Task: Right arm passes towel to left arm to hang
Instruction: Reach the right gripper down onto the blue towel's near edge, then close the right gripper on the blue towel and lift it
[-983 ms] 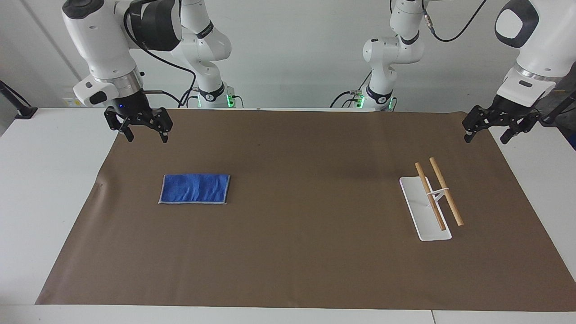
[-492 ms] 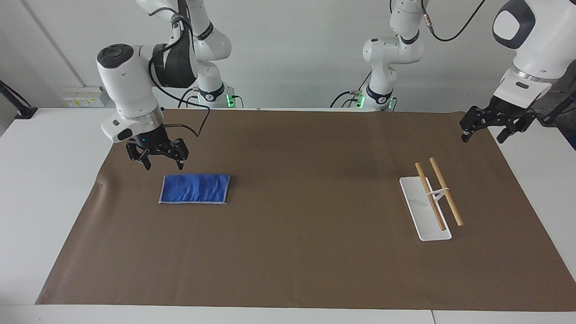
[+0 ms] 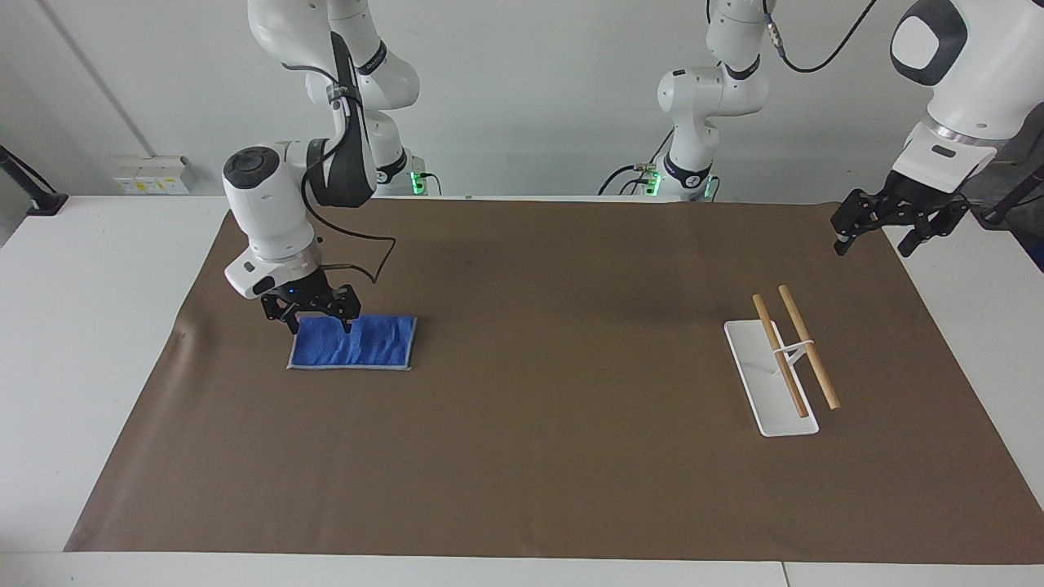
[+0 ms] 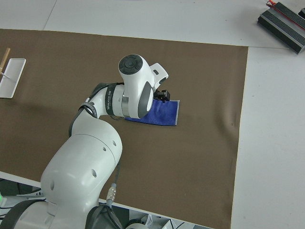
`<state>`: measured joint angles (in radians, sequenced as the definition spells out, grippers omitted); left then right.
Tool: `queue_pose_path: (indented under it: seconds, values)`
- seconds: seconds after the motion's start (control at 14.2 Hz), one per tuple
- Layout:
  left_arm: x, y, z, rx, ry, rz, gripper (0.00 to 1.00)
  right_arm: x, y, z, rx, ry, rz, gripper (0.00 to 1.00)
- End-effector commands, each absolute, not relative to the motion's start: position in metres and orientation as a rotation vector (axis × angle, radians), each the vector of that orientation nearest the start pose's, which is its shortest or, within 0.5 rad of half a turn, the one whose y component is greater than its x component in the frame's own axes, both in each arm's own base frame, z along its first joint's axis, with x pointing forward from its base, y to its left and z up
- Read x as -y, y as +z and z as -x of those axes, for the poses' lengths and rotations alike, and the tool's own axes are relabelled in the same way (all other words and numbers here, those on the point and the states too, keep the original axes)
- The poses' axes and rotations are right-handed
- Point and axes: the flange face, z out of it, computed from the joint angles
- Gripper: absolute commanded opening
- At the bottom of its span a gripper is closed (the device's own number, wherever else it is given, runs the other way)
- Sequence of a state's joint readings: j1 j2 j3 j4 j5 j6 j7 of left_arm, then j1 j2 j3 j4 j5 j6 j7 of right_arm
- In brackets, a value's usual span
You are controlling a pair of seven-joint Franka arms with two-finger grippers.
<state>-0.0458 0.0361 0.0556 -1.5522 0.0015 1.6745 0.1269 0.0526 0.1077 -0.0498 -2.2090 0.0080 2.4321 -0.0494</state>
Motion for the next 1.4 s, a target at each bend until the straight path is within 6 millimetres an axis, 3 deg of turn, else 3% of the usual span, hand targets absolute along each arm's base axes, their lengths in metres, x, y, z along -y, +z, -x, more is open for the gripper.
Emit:
queue_pose_path:
  seconds: [0.0,0.28,0.63,0.7,0.77,0.98,1.12,1.26,1.33]
  values:
    - [-0.006,0.623,-0.569,-0.17,-0.153,3.137,1.0,0.013,0.324,-0.548,0.111,-0.192,3.124,1.0]
    - [-0.015,0.623,-0.568,-0.139,-0.148,3.138,1.0,0.013,0.298,-0.542,0.09,-0.203,3.099,1.0]
    - [-0.023,0.623,-0.568,-0.117,-0.15,3.138,1.0,0.012,0.283,-0.54,0.173,-0.19,3.079,1.0]
    - [-0.023,0.623,-0.568,-0.117,-0.15,3.138,1.0,0.014,0.281,-0.539,0.184,-0.183,3.079,0.9]
    - [-0.023,0.623,-0.568,-0.117,-0.153,3.138,1.0,0.014,0.28,-0.539,0.187,-0.179,3.079,0.59]
    - [-0.022,0.623,-0.568,-0.119,-0.15,3.138,1.0,0.012,0.28,-0.539,0.158,-0.178,3.08,0.0]
    - [-0.022,0.624,-0.568,-0.119,-0.153,3.138,1.0,0.009,0.284,-0.543,0.133,-0.19,3.079,0.0]
    - [-0.022,0.624,-0.568,-0.119,-0.155,3.138,1.0,0.003,0.302,-0.552,0.059,-0.218,3.071,0.0]
    - [-0.022,0.624,-0.568,-0.119,-0.155,3.138,1.0,-0.011,0.313,-0.557,0.074,-0.22,3.063,0.0]
